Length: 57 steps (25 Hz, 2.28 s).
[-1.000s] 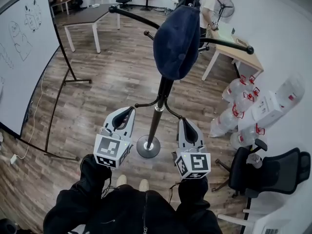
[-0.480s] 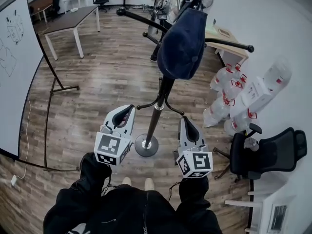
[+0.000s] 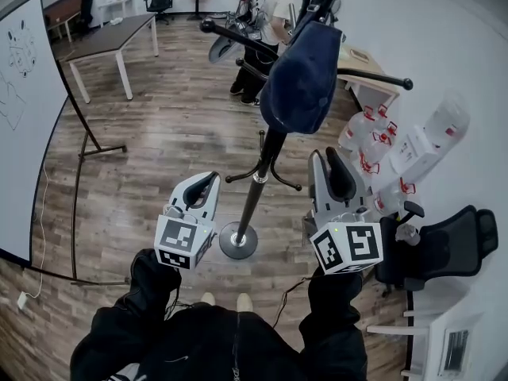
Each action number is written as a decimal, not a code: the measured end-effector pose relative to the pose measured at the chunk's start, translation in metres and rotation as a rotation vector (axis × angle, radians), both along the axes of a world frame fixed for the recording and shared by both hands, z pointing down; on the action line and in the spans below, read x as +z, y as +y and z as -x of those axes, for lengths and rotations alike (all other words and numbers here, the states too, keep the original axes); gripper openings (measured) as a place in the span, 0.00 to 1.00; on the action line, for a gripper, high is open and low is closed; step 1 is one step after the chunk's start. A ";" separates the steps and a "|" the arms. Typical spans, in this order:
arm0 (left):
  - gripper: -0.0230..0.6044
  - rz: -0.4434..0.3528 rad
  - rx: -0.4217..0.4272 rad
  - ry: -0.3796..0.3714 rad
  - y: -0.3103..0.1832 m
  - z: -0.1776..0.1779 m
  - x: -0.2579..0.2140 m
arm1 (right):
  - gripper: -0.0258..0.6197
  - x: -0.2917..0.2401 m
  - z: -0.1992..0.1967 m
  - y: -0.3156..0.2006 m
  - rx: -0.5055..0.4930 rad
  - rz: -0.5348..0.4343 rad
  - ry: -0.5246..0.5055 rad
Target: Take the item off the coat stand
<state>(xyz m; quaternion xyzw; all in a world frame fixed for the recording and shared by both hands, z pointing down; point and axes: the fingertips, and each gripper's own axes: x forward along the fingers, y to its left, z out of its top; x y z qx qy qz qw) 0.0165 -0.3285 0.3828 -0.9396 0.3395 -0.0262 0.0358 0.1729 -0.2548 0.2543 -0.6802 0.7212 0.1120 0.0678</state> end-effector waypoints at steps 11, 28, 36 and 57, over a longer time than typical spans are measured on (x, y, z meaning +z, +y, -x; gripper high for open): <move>0.07 0.007 -0.005 0.011 -0.002 0.003 0.001 | 0.34 -0.072 0.013 -0.031 -0.094 -0.024 -0.003; 0.07 0.000 -0.029 0.025 -0.011 0.017 -0.009 | 0.18 -0.108 0.007 -0.049 0.011 -0.005 0.042; 0.07 -0.010 -0.033 0.034 -0.012 0.022 -0.017 | 0.18 -0.159 0.008 -0.031 0.014 -0.070 0.068; 0.07 -0.015 -0.045 0.070 -0.016 0.039 -0.032 | 0.17 -0.254 0.011 -0.008 0.085 -0.177 0.159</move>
